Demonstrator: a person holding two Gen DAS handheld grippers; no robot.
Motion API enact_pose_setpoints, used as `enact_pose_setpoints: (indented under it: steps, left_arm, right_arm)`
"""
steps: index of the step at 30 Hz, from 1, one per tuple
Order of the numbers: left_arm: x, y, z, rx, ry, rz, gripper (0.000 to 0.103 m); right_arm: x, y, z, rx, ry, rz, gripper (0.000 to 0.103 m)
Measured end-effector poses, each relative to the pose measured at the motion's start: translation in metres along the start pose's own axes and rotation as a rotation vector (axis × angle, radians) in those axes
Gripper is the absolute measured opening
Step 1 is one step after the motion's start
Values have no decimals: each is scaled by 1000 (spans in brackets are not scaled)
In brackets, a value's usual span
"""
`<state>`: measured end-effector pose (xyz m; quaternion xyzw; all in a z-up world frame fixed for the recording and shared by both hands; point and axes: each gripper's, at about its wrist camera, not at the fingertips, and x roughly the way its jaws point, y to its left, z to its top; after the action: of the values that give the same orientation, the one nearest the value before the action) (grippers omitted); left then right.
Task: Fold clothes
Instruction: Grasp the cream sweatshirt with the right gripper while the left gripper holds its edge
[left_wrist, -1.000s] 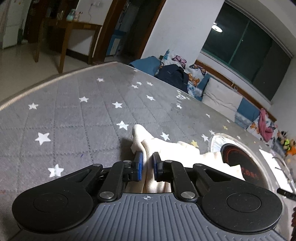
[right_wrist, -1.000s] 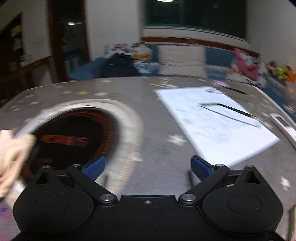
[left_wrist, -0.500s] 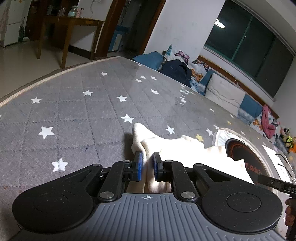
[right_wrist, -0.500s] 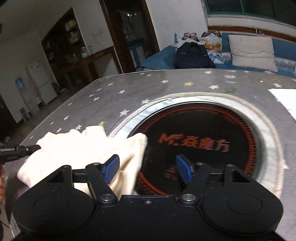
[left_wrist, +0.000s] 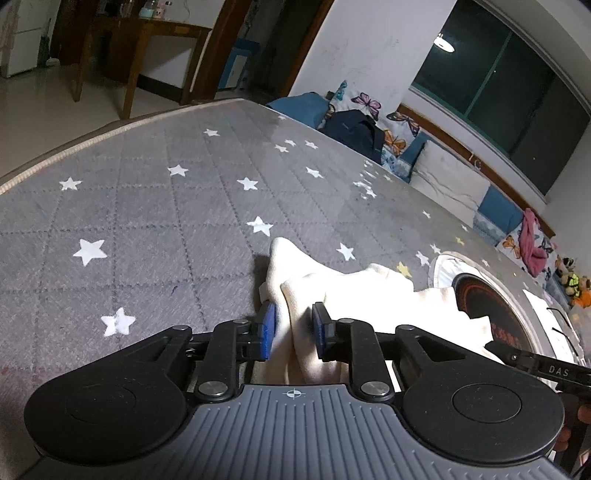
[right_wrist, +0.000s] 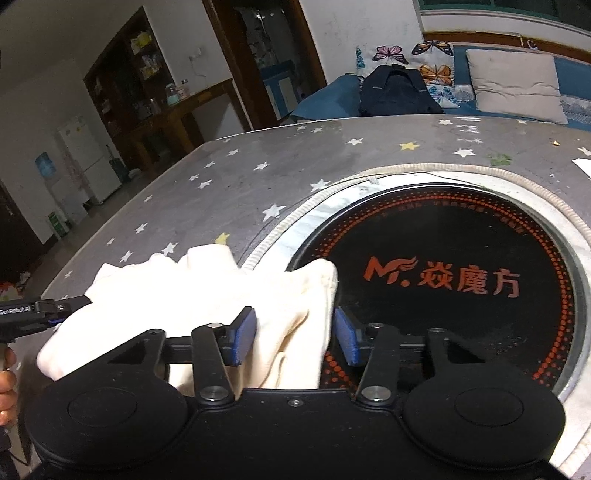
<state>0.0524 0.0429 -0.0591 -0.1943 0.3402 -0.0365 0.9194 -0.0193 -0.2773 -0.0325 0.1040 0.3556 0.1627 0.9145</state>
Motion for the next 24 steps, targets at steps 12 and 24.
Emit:
enact_pose_setpoints:
  steps: [12, 24]
  left_arm:
    - [4, -4, 2, 14, 9, -7, 13]
    - [-22, -13, 7, 4, -72, -35, 11]
  right_arm:
    - [-2, 10, -2, -32, -19, -9, 18]
    - [-29, 34, 6, -160, -126, -54, 13]
